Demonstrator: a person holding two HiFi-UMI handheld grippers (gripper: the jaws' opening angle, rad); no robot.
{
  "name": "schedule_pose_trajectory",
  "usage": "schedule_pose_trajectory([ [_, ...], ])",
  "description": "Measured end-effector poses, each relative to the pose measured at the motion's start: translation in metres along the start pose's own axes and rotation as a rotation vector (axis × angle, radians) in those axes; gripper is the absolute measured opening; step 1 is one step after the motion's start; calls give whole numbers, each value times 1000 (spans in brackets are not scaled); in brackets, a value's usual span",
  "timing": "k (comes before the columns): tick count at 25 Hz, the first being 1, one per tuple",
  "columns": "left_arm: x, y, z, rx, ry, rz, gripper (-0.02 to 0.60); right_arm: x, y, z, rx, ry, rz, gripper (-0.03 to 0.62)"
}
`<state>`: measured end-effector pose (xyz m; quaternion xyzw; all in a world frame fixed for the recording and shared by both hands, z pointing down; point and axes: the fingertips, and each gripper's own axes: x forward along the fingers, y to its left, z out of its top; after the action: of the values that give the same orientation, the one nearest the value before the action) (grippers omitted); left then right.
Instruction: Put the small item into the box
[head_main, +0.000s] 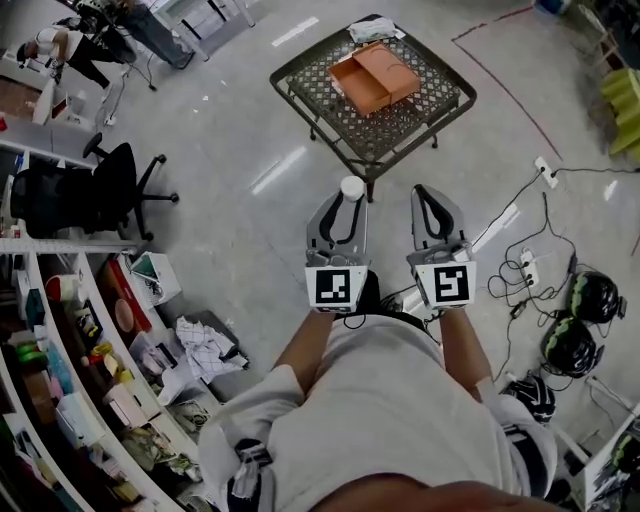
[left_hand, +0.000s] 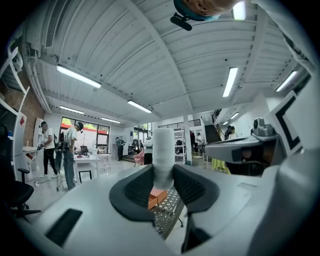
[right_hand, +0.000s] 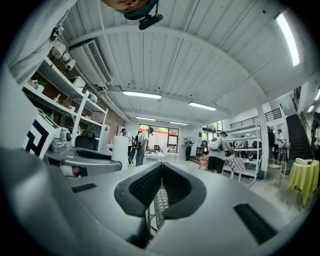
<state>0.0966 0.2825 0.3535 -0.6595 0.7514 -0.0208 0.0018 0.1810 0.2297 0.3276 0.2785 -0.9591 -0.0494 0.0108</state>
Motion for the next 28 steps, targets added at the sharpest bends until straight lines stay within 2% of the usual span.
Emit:
schedule_pose_trajectory([
  [6, 35, 55, -2, -16, -1, 11, 126, 68, 16, 2, -10, 24, 39, 5],
  [11, 61, 92, -1, -17, -5, -13, 126, 108, 22, 2, -13, 54, 29, 5],
  [17, 78, 114, -10, -20, 27, -69, 126, 135, 26, -2, -22, 77, 5, 5],
  [28, 109, 131, -22, -32, 55, -45, 126, 176, 13, -4, -29, 63, 41, 3],
])
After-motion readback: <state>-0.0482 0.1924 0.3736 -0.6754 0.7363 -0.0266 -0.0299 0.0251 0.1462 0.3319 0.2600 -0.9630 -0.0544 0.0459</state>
